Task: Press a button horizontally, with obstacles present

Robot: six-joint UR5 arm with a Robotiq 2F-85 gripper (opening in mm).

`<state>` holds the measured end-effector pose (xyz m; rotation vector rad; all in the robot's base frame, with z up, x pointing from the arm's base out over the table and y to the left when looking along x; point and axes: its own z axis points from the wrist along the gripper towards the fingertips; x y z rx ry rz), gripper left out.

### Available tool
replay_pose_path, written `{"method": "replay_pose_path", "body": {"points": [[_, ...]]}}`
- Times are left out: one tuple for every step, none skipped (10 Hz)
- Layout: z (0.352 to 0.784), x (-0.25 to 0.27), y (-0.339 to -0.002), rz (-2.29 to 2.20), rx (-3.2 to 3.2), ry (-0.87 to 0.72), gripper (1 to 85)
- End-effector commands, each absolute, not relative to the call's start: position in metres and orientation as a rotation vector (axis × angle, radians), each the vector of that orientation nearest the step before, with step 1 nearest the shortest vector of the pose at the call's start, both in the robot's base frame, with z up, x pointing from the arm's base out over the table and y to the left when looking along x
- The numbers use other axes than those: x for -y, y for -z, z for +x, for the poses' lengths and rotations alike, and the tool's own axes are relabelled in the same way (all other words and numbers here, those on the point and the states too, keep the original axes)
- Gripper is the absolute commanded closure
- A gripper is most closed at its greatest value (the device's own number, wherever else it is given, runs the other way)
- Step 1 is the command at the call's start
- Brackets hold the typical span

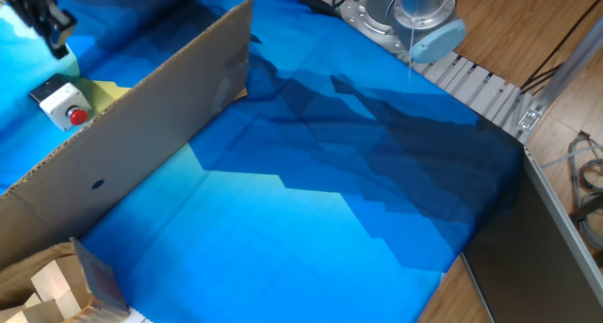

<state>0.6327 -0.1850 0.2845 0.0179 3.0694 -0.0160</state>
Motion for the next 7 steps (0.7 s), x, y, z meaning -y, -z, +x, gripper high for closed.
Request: {"method": "replay_pose_path", "body": {"points": [[0.625, 0.129, -0.319, 0.141, -3.087, 0.078, 84.7], [0.625, 0.115, -0.314, 0.15, -3.076, 0.041, 84.7], [0.622, 0.113, -0.312, 0.163, -3.084, 0.046, 84.7], [0.621, 0.119, -0.312, 0.15, -3.087, 0.075, 84.7], [0.623, 0.135, -0.315, 0.093, -3.094, 0.118, 84.7], [0.618, 0.135, -0.314, -0.015, -3.119, 0.118, 84.7], [0.616, 0.127, -0.314, -0.129, -3.124, 0.071, 84.7]]}}
